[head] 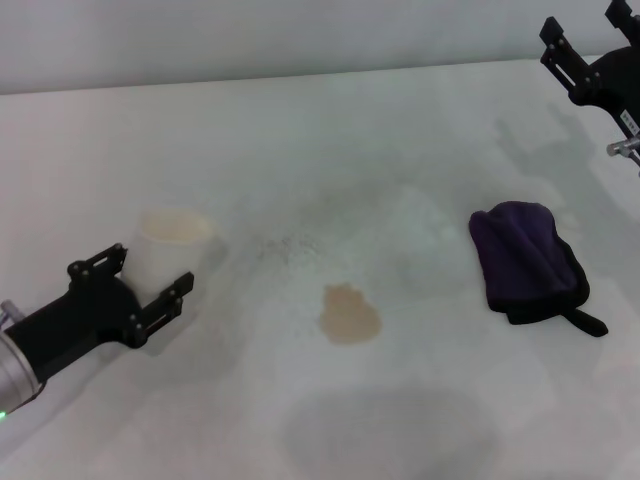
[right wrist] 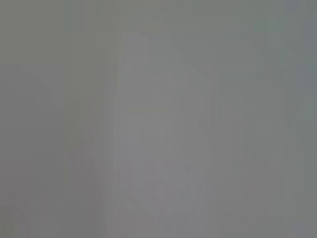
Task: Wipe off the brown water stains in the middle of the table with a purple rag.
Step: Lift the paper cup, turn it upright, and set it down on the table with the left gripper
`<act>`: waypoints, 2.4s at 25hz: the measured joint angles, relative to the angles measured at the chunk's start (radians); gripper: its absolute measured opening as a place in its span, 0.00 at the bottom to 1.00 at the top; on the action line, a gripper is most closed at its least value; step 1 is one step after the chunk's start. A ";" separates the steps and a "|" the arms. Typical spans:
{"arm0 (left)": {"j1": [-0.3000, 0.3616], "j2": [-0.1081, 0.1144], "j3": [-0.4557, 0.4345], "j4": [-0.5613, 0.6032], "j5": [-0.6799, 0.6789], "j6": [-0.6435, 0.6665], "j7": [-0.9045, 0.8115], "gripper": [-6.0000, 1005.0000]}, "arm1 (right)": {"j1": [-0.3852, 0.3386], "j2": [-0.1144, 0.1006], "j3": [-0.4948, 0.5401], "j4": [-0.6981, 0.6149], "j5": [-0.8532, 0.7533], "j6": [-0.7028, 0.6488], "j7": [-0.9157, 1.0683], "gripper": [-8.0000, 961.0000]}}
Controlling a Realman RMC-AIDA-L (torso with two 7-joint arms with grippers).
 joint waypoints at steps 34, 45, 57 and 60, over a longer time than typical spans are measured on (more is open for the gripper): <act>0.097 -0.003 0.000 -0.101 -0.121 0.024 0.310 0.60 | 0.007 -0.003 0.004 -0.008 0.000 0.053 -0.026 0.89; 0.079 -0.002 0.000 -0.125 -0.124 0.003 0.313 0.86 | 0.007 -0.001 0.001 -0.010 0.000 0.053 -0.026 0.89; 0.107 -0.004 -0.003 -0.126 -0.136 0.021 0.363 0.88 | 0.011 -0.001 0.006 -0.004 0.000 0.053 -0.028 0.89; 0.136 -0.004 -0.002 -0.126 -0.187 0.061 0.403 0.88 | 0.011 -0.001 0.006 -0.005 0.001 0.053 -0.039 0.89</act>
